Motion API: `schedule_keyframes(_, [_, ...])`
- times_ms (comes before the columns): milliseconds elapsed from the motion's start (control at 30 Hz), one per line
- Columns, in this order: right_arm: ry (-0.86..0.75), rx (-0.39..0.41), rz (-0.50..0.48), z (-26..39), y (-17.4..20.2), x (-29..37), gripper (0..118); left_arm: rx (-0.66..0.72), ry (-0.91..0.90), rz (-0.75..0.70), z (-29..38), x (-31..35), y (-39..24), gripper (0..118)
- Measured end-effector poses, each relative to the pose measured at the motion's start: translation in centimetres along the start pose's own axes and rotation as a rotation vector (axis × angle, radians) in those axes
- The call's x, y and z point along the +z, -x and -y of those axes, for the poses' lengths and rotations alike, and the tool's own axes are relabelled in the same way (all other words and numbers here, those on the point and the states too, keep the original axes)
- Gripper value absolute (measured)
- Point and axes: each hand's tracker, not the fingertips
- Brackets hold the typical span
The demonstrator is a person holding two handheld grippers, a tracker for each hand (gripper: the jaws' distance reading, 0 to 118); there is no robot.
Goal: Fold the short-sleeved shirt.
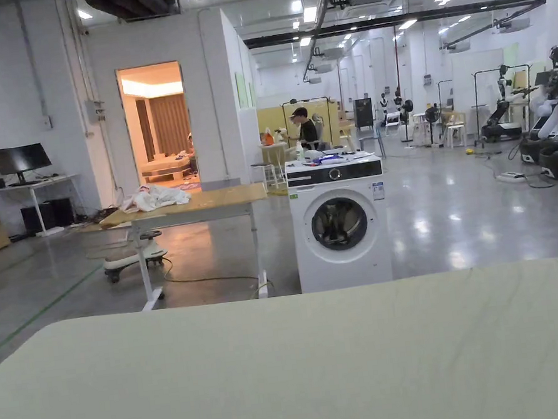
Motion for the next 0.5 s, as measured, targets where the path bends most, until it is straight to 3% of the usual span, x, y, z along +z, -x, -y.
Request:
schedule_keyframes(267, [-0.041, 0.042, 0.035, -0.2, 0.7, 0.4, 0, 0.033, -0.001, 0.034, -0.3, 0.5, -0.7, 0])
schedule_keyframes(367, [-0.052, -0.002, 0.026, -0.2, 0.3, 0.5, 2, 0.086, 0.009, 0.042, -0.5, 0.6, -0.3, 0])
schedule_keyframes(500, [-0.074, -0.046, 0.012, -0.5, -0.2, 0.8, 14, 0.073, -0.004, 0.038, -0.8, 1.1, -0.2, 4])
